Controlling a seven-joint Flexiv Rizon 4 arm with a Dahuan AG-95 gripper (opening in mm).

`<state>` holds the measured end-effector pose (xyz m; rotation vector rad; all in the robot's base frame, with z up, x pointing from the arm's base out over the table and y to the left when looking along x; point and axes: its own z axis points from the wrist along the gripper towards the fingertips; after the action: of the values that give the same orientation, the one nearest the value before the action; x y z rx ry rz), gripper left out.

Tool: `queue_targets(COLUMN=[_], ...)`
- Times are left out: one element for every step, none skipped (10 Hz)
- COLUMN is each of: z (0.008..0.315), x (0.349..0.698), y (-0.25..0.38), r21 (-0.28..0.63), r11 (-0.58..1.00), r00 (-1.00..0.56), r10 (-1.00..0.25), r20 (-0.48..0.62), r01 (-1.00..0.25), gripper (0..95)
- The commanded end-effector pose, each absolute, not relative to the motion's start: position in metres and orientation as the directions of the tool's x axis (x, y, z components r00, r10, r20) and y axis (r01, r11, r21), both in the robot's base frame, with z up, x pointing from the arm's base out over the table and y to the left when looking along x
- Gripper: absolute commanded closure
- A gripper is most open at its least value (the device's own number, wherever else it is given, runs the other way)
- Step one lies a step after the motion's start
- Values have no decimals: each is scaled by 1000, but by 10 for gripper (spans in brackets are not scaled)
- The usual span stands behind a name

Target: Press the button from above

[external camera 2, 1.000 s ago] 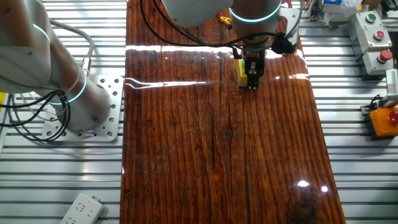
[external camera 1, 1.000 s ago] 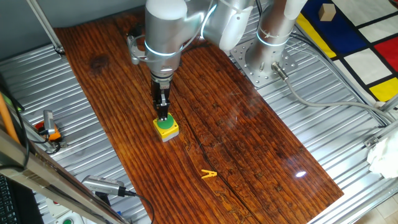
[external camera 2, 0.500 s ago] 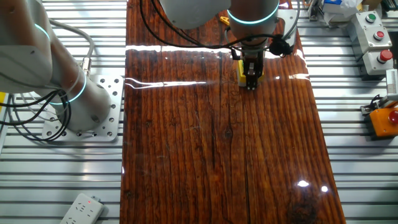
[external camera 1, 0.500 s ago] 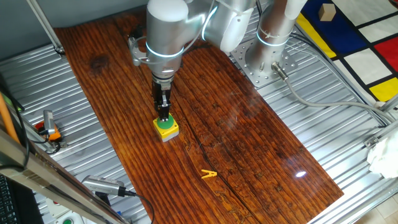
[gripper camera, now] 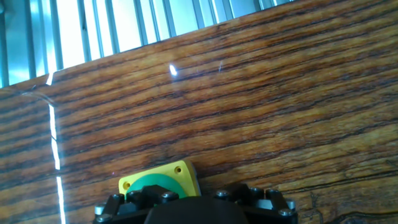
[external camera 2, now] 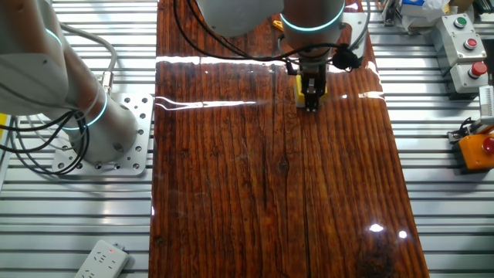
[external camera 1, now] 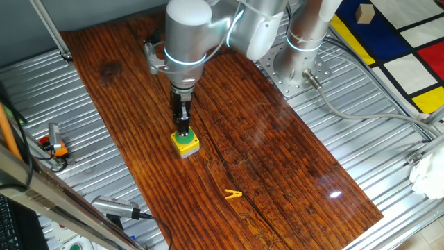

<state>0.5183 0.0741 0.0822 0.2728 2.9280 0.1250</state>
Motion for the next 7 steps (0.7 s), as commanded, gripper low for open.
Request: queue_targets(z=[74,72,72,73,78,85,92], x=[518,518,518,518,520,522,524], y=[74,74,74,74,74,73,72], r21=[100,100,103,111,110,106,100], r11=[980,980,980,980,980,980,982], r00=[-962,-962,-963,-963,-964,-966,-968], r10=[189,187,185,186,186,184,176], r20=[-195,-197,-198,-196,-191,-184,-179], r01=[172,170,167,167,168,167,161], gripper=[190,190,190,190,190,190,190])
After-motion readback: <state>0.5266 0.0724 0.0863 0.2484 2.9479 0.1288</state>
